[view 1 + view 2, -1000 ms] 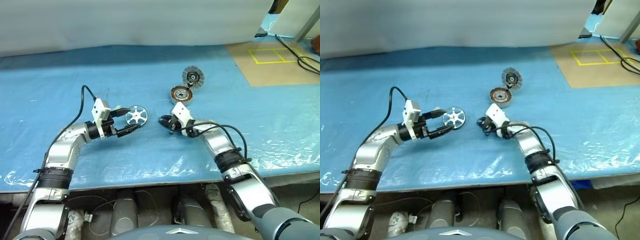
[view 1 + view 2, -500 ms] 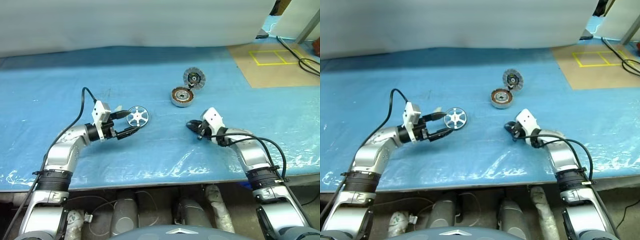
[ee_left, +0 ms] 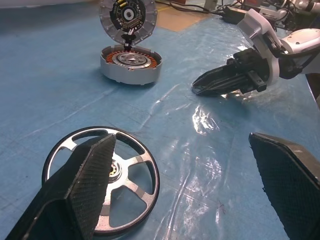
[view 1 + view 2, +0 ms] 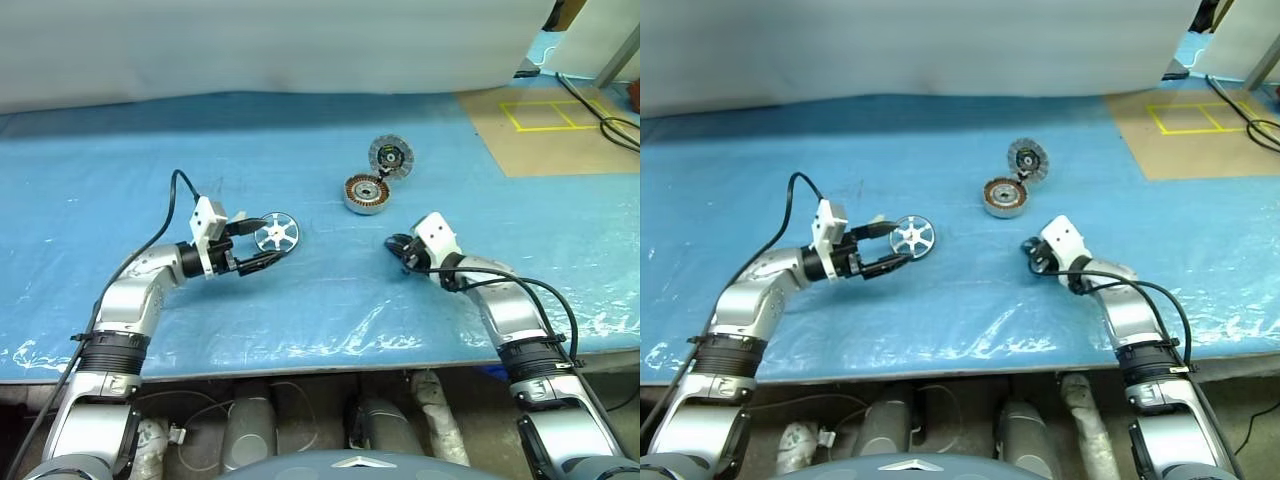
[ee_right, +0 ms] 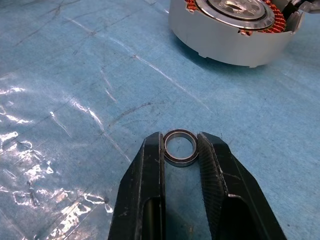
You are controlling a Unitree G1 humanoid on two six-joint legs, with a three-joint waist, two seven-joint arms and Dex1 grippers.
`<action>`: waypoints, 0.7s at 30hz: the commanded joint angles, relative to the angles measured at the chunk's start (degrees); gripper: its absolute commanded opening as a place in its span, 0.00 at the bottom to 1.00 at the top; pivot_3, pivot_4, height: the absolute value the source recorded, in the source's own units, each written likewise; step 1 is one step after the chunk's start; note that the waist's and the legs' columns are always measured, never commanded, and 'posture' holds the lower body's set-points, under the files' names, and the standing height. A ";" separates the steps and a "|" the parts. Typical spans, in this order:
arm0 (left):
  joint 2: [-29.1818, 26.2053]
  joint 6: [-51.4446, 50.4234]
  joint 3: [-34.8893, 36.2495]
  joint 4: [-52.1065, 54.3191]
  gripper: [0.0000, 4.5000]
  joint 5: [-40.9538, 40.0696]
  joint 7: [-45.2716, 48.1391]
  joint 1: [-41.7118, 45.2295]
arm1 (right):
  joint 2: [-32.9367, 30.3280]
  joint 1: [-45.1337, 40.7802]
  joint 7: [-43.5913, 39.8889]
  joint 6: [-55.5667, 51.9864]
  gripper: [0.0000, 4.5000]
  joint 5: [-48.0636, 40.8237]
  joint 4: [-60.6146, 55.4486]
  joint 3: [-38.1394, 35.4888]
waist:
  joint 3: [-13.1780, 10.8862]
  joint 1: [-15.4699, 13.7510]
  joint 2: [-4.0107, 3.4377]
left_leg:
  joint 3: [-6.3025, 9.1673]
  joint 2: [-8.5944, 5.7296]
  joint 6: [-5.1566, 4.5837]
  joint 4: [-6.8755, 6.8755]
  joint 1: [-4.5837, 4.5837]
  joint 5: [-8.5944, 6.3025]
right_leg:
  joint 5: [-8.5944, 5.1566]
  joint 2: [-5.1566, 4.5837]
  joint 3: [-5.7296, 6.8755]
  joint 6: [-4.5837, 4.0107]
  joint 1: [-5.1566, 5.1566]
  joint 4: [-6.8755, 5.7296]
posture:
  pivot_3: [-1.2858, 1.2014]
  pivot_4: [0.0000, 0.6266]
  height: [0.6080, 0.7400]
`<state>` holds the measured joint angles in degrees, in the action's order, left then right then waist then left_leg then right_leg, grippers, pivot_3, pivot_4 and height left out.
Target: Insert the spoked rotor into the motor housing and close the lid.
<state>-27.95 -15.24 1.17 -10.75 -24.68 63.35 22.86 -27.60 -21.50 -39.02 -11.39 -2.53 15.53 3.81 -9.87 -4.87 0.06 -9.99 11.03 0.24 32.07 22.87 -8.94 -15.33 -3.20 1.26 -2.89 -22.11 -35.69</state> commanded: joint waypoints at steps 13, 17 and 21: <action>0.52 -0.65 1.87 2.73 1.00 -1.98 -1.44 -0.22 | -1.53 -0.18 -5.42 -5.66 0.57 -4.68 -2.11 -2.03 | 0.00 -0.02 0.00 | 0.00 0.03 -0.01 -0.03 0.01 0.00 | 0.00 0.02 0.01 0.00 -0.03 0.00 | 0.52 0.24 1.00; 0.42 -0.98 1.95 2.90 1.00 -2.07 -1.50 -0.38 | -1.69 -1.57 -5.31 -4.87 0.57 -5.58 -3.47 -2.91 | 0.00 0.02 -0.01 | 0.00 0.02 -0.01 -0.04 0.10 0.00 | 0.00 0.02 0.01 0.00 -0.11 0.00 | 0.52 0.24 1.00; 0.44 -1.33 2.07 2.82 1.00 -2.30 -1.40 -0.43 | -2.63 -3.69 -7.68 -5.12 0.57 -5.27 -7.76 -1.13 | -0.05 0.16 -0.09 | 0.00 0.02 -0.01 -0.02 0.24 0.01 | 0.00 0.02 0.01 0.01 -0.24 -0.03 | 0.52 0.24 1.00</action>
<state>-27.05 -16.57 2.08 -9.99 -25.80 61.93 22.33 -29.07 -23.06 -45.41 -16.99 -7.30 11.95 2.42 -9.93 -4.71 -0.03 -10.00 11.05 0.23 32.05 23.15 -8.94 -15.32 -3.17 1.27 -2.88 -22.39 -35.73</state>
